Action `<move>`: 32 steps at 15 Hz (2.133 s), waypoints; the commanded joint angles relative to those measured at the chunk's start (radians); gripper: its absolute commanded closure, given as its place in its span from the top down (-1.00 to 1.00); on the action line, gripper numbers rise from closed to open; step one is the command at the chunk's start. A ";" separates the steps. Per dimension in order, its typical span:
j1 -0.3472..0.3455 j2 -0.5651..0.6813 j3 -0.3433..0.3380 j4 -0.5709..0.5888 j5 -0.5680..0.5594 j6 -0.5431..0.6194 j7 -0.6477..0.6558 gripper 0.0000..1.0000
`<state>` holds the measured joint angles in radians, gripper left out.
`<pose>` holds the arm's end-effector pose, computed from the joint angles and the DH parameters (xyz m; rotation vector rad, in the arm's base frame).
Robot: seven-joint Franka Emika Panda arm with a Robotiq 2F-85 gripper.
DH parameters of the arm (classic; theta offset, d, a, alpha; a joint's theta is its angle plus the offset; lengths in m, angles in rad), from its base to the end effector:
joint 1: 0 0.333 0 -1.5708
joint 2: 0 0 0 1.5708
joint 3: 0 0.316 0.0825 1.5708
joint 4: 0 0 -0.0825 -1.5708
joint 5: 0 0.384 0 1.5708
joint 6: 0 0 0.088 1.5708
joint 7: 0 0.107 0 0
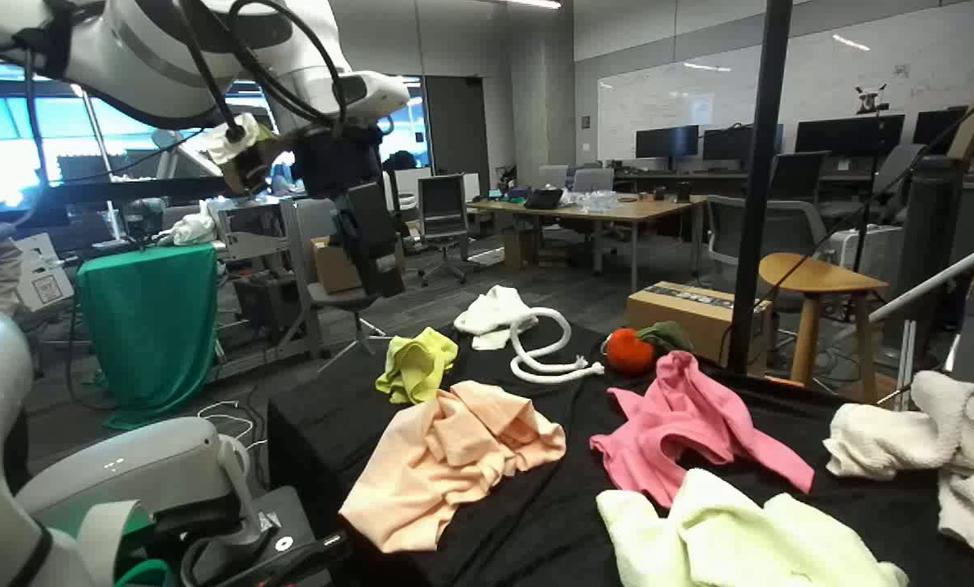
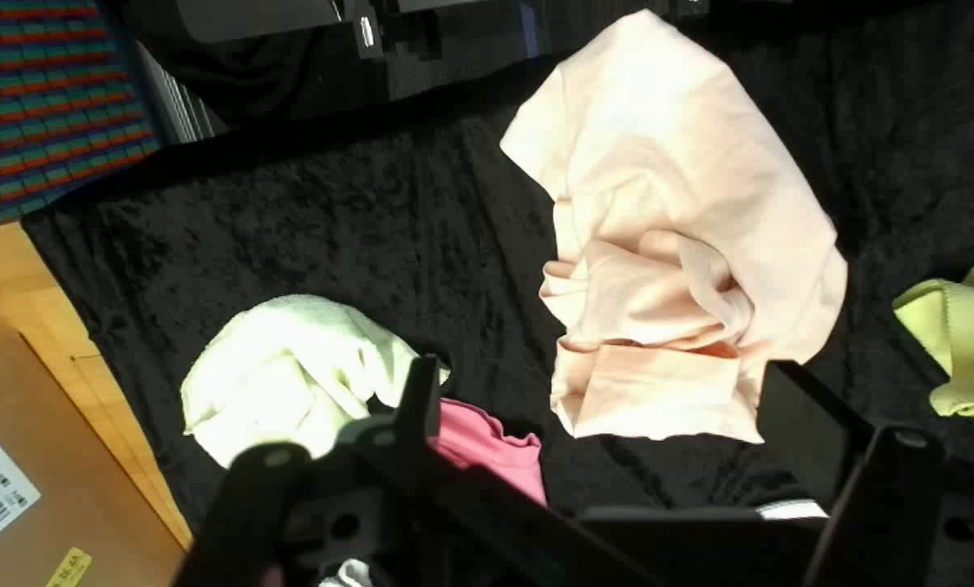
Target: Put all the objects in the center of the table
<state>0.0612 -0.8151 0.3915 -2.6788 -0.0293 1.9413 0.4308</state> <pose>0.2900 0.1386 0.4609 2.8589 -0.1118 0.2158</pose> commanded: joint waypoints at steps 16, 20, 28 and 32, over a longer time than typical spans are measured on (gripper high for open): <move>-0.017 0.501 0.092 0.256 -0.175 0.219 0.159 1.00; -0.004 0.690 0.065 0.406 -0.273 0.208 0.265 1.00; 0.145 0.998 -0.053 0.722 -0.262 0.191 0.261 1.00; 0.222 1.104 -0.107 0.844 -0.256 0.195 0.281 1.00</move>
<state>0.2227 0.2012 0.3311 -1.9546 -0.3007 2.1569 0.7010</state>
